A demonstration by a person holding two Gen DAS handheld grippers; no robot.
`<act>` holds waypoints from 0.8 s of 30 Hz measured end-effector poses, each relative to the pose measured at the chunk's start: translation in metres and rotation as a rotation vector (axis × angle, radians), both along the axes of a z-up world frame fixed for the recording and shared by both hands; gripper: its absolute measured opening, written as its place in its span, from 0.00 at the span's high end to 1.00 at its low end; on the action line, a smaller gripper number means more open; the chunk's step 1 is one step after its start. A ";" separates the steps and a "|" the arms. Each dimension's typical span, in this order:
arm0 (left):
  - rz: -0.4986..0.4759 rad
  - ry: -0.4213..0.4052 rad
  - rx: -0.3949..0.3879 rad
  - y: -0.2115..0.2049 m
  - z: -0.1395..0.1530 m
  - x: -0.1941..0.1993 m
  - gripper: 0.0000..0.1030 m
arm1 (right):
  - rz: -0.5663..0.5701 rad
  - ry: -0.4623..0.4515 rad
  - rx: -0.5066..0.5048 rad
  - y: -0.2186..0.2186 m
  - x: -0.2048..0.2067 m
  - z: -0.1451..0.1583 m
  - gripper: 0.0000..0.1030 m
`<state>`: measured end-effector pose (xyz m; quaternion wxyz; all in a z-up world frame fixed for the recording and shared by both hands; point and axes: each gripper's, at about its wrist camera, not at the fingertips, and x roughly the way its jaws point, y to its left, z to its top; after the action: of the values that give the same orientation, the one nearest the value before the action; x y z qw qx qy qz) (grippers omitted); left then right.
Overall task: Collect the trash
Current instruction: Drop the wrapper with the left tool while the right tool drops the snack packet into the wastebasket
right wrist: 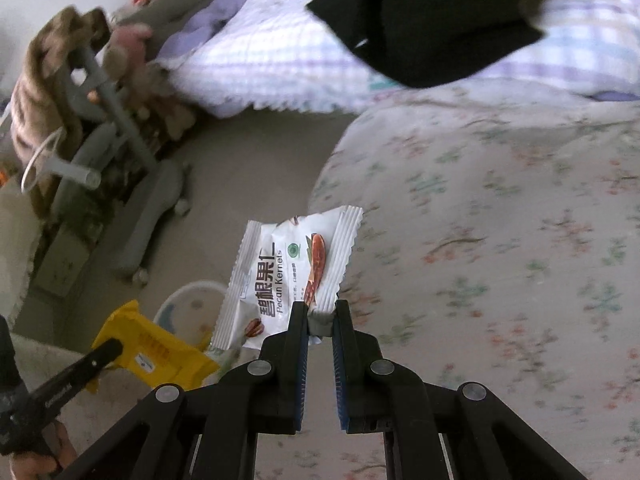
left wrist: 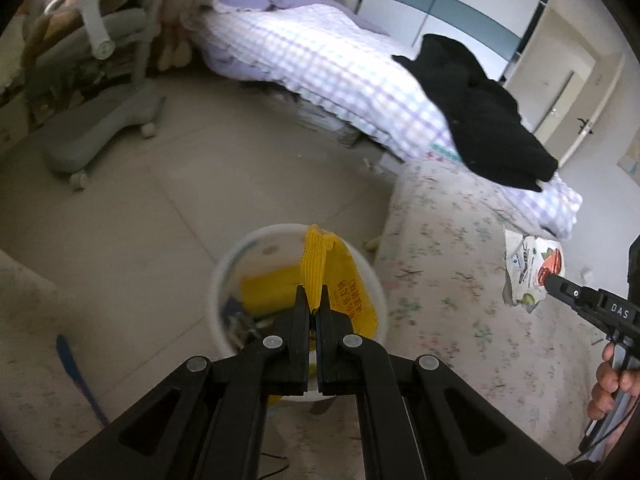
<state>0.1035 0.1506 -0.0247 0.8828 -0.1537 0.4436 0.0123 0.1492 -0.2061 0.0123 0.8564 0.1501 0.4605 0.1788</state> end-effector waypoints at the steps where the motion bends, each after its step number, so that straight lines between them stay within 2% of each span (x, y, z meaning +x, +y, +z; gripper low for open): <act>1: 0.007 0.004 0.010 0.003 -0.002 0.000 0.98 | 0.006 0.002 -0.001 0.006 0.001 -0.001 0.90; 5: 0.034 0.000 0.013 0.015 -0.007 0.004 0.97 | 0.050 0.018 -0.011 0.036 0.005 -0.013 0.90; 7: 0.043 0.025 0.017 0.018 -0.011 0.009 0.87 | 0.066 0.027 -0.010 0.049 0.007 -0.017 0.90; 8: 0.054 0.057 0.023 0.019 -0.015 0.012 0.69 | 0.074 0.032 -0.008 0.053 0.009 -0.019 0.90; 9: 0.067 0.075 0.032 0.021 -0.018 0.013 0.46 | 0.079 0.035 -0.007 0.058 0.009 -0.021 0.90; 11: 0.110 0.092 0.070 0.024 -0.021 0.011 0.34 | 0.093 0.042 -0.010 0.069 0.011 -0.026 0.90; 13: 0.144 0.106 0.074 0.031 -0.023 0.009 0.33 | 0.102 0.046 -0.011 0.078 0.012 -0.029 0.90; 15: 0.171 0.115 0.064 0.036 -0.024 0.005 0.27 | 0.110 0.054 -0.012 0.086 0.013 -0.034 0.90; 19: 0.219 0.138 0.072 0.046 -0.027 -0.008 0.21 | 0.123 0.075 -0.006 0.104 0.017 -0.042 0.90; 21: 0.238 0.141 0.077 0.050 -0.026 -0.013 0.14 | 0.137 0.088 0.003 0.116 0.018 -0.046 0.90; 24: 0.269 0.152 0.068 0.058 -0.027 -0.020 0.13 | 0.159 0.108 0.020 0.134 0.019 -0.054 0.90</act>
<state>0.0838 0.2089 -0.0520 0.8419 -0.1804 0.4838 0.1569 0.1682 -0.0719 -0.0414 0.8119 0.1310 0.5148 0.2423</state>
